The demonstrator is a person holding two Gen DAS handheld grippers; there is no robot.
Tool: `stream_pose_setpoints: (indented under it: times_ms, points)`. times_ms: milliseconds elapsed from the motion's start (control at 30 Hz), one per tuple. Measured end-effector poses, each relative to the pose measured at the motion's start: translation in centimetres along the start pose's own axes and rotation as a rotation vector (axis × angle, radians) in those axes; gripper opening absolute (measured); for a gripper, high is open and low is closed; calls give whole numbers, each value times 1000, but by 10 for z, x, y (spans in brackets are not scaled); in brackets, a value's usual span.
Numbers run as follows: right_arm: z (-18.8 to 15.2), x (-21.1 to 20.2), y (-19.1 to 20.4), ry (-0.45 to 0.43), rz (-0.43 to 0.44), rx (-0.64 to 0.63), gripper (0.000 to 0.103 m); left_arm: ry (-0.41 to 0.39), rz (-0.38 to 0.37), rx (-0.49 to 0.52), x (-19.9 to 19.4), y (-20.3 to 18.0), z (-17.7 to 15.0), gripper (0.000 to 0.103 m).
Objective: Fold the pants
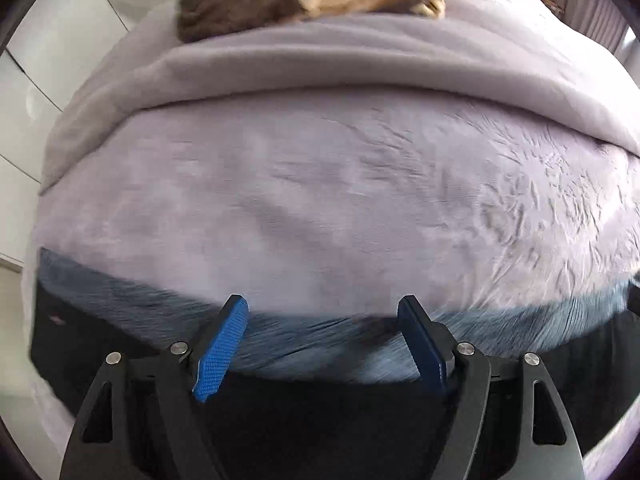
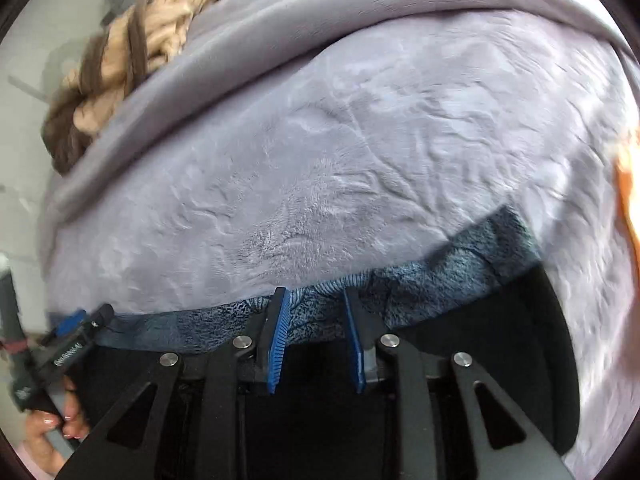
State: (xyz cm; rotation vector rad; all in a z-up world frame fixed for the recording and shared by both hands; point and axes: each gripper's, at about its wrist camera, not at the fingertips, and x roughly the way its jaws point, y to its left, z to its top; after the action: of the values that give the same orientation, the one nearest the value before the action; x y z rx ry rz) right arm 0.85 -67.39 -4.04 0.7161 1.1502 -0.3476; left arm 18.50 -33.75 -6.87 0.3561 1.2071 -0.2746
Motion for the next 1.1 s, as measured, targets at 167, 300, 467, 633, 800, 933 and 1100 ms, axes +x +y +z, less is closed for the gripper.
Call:
stream_pose_setpoints:
  times_ms: [167, 300, 467, 633, 800, 933, 1100]
  points:
    - [-56, -35, 31, 101, 315, -9, 37, 13, 43, -12, -24, 78, -32, 78]
    - [-125, -13, 88, 257, 551, 31, 42, 46, 115, -51, -20, 147, -61, 78]
    - [-204, 53, 162, 418, 642, 117, 42, 44, 211, -155, -2, 248, -82, 78]
    - [-229, 86, 203, 397, 652, 154, 42, 24, 204, -189, 25, 308, -88, 95]
    - [-225, 91, 207, 327, 629, 221, 11, -6, 159, -133, 32, 311, -89, 100]
    - [-220, 61, 219, 249, 570, 127, 9, -8, 113, -140, 39, 324, -90, 100]
    - [-250, 86, 203, 289, 432, 211, 6, 10, 111, -132, 41, 328, -91, 101]
